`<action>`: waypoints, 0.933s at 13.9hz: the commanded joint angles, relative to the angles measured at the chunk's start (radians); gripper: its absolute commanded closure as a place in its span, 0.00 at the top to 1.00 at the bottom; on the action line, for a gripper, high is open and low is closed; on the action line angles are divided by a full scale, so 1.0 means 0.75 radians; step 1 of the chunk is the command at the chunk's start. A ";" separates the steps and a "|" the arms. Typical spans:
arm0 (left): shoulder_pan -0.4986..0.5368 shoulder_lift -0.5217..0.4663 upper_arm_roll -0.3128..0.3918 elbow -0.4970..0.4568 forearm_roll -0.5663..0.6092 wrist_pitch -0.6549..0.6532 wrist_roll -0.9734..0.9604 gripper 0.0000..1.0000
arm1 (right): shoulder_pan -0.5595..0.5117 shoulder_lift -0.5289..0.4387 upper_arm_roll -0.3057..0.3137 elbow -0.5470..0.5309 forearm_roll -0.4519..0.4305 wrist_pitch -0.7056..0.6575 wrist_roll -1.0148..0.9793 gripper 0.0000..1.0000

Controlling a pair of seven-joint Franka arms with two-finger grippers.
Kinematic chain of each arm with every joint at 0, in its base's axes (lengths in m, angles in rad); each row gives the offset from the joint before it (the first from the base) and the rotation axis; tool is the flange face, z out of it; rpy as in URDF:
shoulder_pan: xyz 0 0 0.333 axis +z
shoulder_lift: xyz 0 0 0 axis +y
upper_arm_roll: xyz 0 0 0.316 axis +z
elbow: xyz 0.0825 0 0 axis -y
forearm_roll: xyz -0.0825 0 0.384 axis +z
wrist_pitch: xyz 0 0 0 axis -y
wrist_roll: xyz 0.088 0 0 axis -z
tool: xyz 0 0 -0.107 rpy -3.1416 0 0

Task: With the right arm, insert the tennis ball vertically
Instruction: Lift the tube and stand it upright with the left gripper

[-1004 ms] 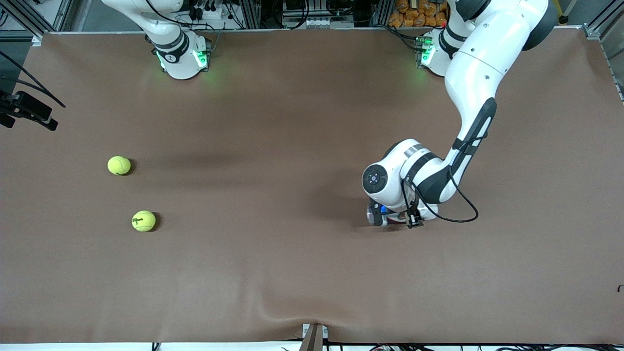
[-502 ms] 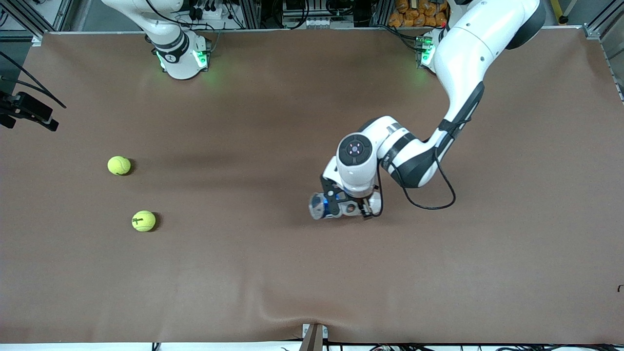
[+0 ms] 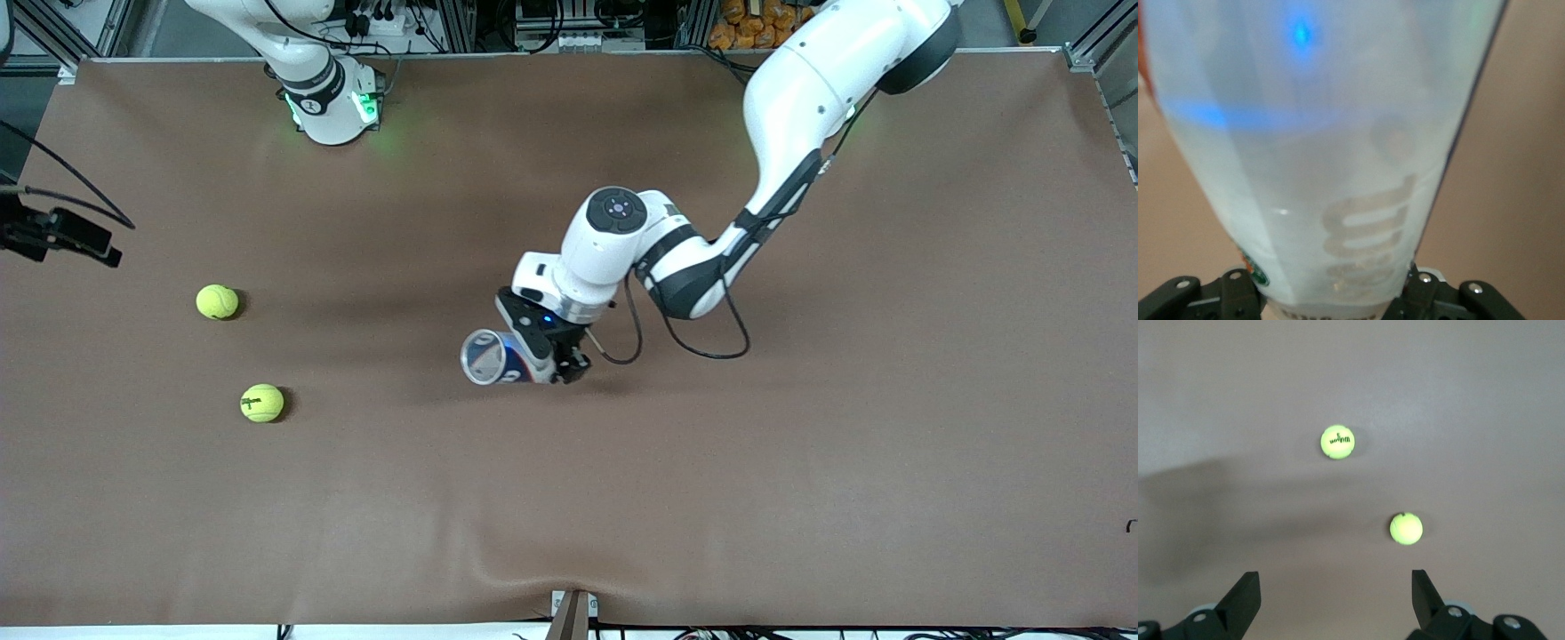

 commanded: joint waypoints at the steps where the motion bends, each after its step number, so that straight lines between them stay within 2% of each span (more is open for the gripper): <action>1: -0.051 0.062 0.053 -0.026 -0.008 0.285 -0.091 0.72 | -0.006 0.128 0.006 0.068 -0.007 0.036 -0.015 1.00; 3: -0.075 0.073 0.113 -0.108 -0.006 0.514 -0.111 0.72 | -0.001 0.206 0.004 0.066 -0.011 0.144 -0.019 1.00; 5: -0.094 0.107 0.156 -0.163 -0.004 0.729 -0.109 0.72 | -0.001 0.308 0.006 0.070 -0.064 0.240 -0.049 1.00; 9: -0.170 0.244 0.291 -0.186 0.057 1.171 -0.093 0.72 | -0.030 0.480 0.006 0.068 -0.066 0.490 -0.051 1.00; 13: -0.168 0.279 0.295 -0.186 0.094 1.227 -0.091 0.72 | 0.019 0.654 0.008 0.029 -0.050 0.635 -0.029 1.00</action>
